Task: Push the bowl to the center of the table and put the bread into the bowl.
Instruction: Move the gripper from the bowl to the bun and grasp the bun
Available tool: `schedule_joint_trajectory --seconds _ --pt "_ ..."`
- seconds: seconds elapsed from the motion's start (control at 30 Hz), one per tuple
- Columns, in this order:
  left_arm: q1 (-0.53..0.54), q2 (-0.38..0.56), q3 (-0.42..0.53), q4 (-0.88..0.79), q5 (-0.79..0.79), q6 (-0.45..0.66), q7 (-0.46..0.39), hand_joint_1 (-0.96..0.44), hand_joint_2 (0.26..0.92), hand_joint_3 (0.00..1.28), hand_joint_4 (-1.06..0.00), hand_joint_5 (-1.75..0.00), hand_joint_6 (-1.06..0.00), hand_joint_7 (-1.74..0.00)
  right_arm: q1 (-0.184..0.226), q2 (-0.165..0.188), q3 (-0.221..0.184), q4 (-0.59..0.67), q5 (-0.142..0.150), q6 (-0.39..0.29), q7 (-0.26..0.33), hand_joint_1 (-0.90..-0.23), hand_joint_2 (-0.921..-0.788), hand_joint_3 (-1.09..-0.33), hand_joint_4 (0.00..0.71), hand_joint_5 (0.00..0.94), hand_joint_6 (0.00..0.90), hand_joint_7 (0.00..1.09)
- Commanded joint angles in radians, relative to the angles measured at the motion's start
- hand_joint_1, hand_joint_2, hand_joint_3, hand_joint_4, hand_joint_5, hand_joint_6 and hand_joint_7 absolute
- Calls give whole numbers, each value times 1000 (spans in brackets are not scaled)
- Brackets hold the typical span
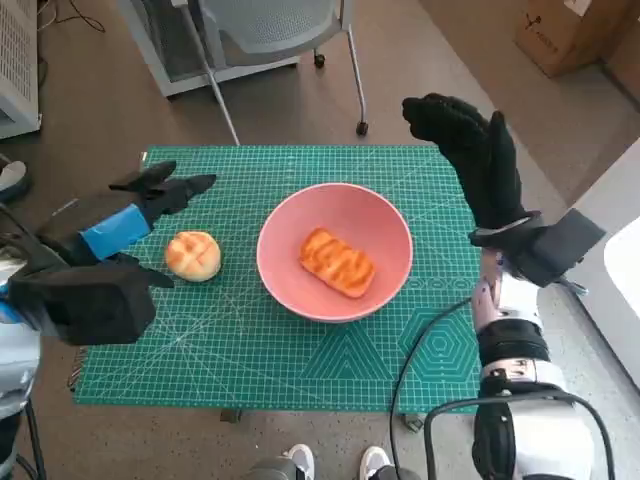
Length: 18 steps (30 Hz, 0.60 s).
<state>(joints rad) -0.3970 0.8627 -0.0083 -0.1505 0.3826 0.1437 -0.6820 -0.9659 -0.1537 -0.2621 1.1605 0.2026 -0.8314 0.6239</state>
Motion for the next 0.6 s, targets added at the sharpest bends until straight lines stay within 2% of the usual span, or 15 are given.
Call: schedule_joint_trajectory --seconds 0.03,0.6 --pt "-38 -11 -58 68 50 -3 22 66 693 10 -5 0 -208 -32 1 -8 -3 17 7 12 11 -623 -921 -638 198 1 341 2" --pt "-191 -99 -227 382 183 -27 99 -24 709 12 -30 -8 -231 -16 6 -29 -4 16 -7 4 -2 -634 -921 -637 198 0 338 0"
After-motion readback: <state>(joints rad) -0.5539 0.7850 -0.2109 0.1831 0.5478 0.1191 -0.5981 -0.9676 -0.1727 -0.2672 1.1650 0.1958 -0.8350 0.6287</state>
